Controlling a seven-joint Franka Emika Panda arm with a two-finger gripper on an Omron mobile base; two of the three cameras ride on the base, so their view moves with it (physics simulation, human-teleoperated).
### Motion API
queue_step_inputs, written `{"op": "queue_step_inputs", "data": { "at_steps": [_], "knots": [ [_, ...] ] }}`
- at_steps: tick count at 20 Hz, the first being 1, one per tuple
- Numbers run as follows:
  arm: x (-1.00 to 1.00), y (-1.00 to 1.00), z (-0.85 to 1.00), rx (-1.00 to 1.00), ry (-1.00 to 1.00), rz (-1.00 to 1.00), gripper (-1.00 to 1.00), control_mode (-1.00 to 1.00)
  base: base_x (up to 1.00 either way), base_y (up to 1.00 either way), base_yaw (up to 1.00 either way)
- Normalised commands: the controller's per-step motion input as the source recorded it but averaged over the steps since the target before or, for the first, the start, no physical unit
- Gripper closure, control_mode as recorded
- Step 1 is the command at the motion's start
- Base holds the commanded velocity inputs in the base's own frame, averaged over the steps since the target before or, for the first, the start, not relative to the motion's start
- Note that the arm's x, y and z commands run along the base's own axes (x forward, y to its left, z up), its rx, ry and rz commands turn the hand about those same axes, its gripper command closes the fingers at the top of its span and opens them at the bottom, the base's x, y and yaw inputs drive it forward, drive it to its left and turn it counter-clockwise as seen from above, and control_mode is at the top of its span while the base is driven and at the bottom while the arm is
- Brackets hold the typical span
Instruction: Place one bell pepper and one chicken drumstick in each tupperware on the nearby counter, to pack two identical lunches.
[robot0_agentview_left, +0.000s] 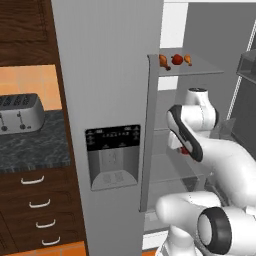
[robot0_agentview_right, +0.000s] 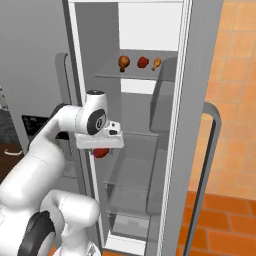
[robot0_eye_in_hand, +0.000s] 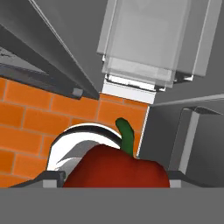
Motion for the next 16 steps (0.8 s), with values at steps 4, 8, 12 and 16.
{"op": "queue_step_inputs", "data": {
  "at_steps": [4,8,12,16],
  "knots": [
    [-0.6,0.07,0.0,0.0,0.0,0.05,1.0,-1.0,0.0,0.0,0.0],
    [-0.34,0.03,0.0,0.0,0.0,0.0,1.0,-1.0,0.0,0.0,0.0],
    [0.0,0.0,0.0,0.0,0.0,0.0,1.0,1.0,-0.34,0.78,0.12],
    [0.0,0.0,0.0,0.0,0.0,0.0,1.0,1.0,-0.27,1.0,0.19]
  ]
}}
